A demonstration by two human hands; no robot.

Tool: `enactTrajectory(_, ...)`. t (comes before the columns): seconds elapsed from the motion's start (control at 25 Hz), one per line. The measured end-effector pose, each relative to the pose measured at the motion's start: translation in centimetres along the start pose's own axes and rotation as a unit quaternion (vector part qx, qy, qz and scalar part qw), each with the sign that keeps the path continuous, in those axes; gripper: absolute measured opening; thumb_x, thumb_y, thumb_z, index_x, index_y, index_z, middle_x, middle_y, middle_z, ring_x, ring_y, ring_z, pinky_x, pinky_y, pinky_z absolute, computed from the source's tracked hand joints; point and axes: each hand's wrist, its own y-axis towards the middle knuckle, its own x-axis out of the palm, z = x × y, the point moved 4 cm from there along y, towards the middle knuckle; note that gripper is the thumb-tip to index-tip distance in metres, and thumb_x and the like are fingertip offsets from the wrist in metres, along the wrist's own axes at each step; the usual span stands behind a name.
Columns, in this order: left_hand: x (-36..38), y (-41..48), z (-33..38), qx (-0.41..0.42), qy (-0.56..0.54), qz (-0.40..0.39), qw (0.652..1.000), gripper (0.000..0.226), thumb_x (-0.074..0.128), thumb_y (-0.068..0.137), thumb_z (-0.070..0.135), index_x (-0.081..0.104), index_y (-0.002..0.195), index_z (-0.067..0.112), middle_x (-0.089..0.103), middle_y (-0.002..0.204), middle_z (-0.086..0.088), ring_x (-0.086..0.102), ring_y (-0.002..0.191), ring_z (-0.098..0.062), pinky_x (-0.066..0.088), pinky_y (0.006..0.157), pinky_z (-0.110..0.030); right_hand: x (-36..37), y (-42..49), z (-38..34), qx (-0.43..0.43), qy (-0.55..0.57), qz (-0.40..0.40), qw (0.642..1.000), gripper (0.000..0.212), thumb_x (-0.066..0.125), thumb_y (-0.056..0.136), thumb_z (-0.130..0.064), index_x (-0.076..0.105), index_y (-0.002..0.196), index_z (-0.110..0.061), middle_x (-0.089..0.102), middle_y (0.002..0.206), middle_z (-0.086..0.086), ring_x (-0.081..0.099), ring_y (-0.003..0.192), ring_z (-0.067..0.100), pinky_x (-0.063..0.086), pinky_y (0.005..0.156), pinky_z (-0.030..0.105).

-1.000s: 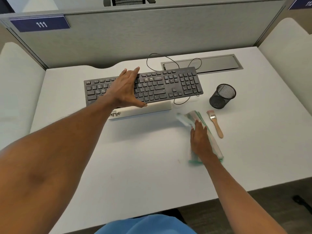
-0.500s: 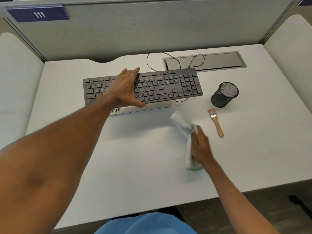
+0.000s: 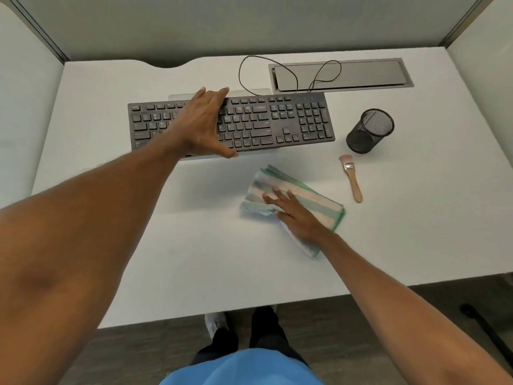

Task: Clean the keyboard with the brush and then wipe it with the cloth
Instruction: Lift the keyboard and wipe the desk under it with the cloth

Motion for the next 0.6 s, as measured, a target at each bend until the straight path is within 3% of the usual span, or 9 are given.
enactTrajectory(0.08,0.4,-0.4,0.4,0.006,0.003,0.004,1.000,0.137,0.092,0.069,0.058,0.013,0.167,0.005,0.034,0.166,-0.020,0.019,0.159,-0.039,0.003,0.129,-0.040,0.7,-1.5,-1.1,0.030,0.049,-0.033,0.998,0.044,0.038,0.109,-0.018,0.044,0.150,-0.033,0.016,0.162,-0.018,-0.003,0.147,-0.007,-0.011,0.117,0.010)
enactTrajectory(0.12,0.6,-0.5,0.5,0.007,0.002,0.005,1.000,0.137,0.093,0.069,0.059,0.013,0.167,0.005,0.034,0.167,-0.019,0.018,0.159,-0.039,0.003,0.129,-0.039,1.2,-2.4,-1.5,0.047,0.079,-0.047,0.995,0.042,0.038,0.109,-0.019,0.050,0.146,-0.034,0.019,0.161,-0.021,-0.001,0.146,-0.007,-0.008,0.114,0.008)
enactTrajectory(0.28,2.1,-1.3,-0.2,0.001,0.003,-0.005,1.000,0.142,0.092,0.063,0.066,0.014,0.168,0.008,0.033,0.168,-0.017,0.016,0.160,-0.042,0.009,0.130,-0.046,3.6,-6.6,-1.8,0.064,0.136,-0.117,0.982,0.042,0.038,0.105,-0.022,0.065,0.132,-0.039,0.033,0.157,-0.025,0.008,0.152,0.003,0.005,0.122,0.028)
enactTrajectory(0.4,2.6,-2.0,-0.3,0.000,0.003,-0.010,1.000,0.145,0.092,0.061,0.069,0.013,0.168,0.011,0.033,0.168,-0.016,0.015,0.160,-0.043,0.013,0.130,-0.051,4.5,-10.5,-1.8,0.061,0.121,-0.163,0.977,0.045,0.033,0.101,-0.028,0.070,0.123,-0.042,0.040,0.152,-0.029,0.014,0.152,0.005,0.006,0.125,0.037)
enactTrajectory(0.6,1.6,-2.8,0.0,0.008,0.013,-0.003,1.000,0.143,0.094,0.063,0.063,0.014,0.167,0.007,0.035,0.166,-0.019,0.018,0.159,-0.043,0.010,0.130,-0.045,4.3,-17.7,-0.8,0.111,0.154,-0.221,0.957,0.044,0.035,0.095,-0.036,0.072,0.111,-0.051,0.053,0.145,-0.023,0.022,0.148,-0.004,0.014,0.121,0.026)
